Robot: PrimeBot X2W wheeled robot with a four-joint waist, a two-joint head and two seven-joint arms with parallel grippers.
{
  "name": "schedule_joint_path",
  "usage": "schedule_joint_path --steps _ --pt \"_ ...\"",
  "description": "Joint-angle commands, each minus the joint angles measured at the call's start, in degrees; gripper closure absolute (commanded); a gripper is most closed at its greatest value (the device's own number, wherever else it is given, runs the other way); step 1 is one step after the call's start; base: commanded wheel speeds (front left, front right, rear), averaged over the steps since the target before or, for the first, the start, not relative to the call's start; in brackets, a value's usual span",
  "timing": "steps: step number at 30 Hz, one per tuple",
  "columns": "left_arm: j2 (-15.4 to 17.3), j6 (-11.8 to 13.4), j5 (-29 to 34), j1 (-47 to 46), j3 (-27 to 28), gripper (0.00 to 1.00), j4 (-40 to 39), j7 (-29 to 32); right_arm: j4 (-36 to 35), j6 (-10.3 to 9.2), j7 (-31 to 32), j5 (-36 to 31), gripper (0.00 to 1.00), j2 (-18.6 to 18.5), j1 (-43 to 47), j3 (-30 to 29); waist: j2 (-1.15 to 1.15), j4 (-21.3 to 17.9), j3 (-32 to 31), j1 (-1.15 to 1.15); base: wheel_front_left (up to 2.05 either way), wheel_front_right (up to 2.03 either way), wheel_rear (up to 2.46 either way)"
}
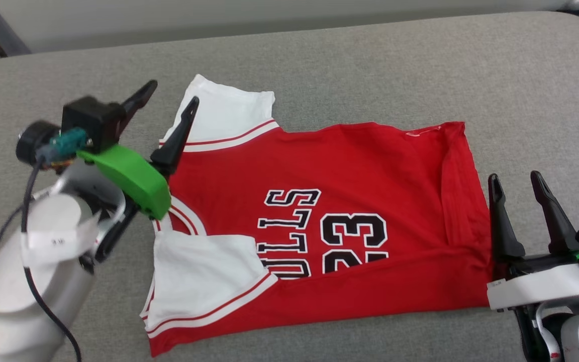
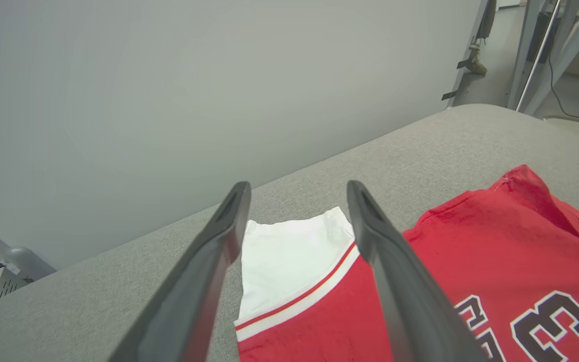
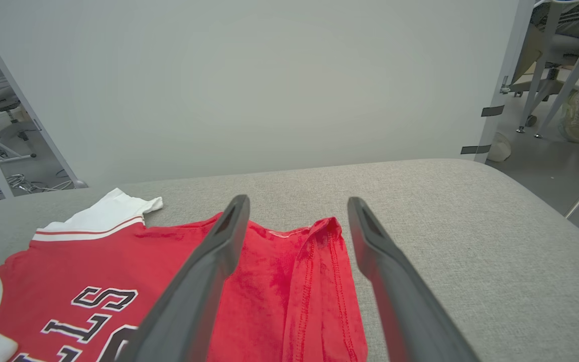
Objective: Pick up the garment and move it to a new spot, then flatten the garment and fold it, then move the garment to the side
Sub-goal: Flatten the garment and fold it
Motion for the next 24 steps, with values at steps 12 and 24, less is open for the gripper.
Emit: schedule_joint_path --steps 12,24 --pt "5.23 -3.85 -12.24 -29.82 -3.50 0.00 16.92 33.75 -0.97 -0.05 -2.88 0.37 0.00 1.58 -5.61 4.99 0.00 -10.42 13.41 0.00 0.00 0.00 0.00" --pt "7.98 -3.94 -11.41 -39.65 -8.62 0.00 29.96 47.52 1.00 -0.05 -5.58 1.25 0.00 2.55 -9.89 7.83 0.00 -13.76 19.28 0.00 0.00 0.00 0.00"
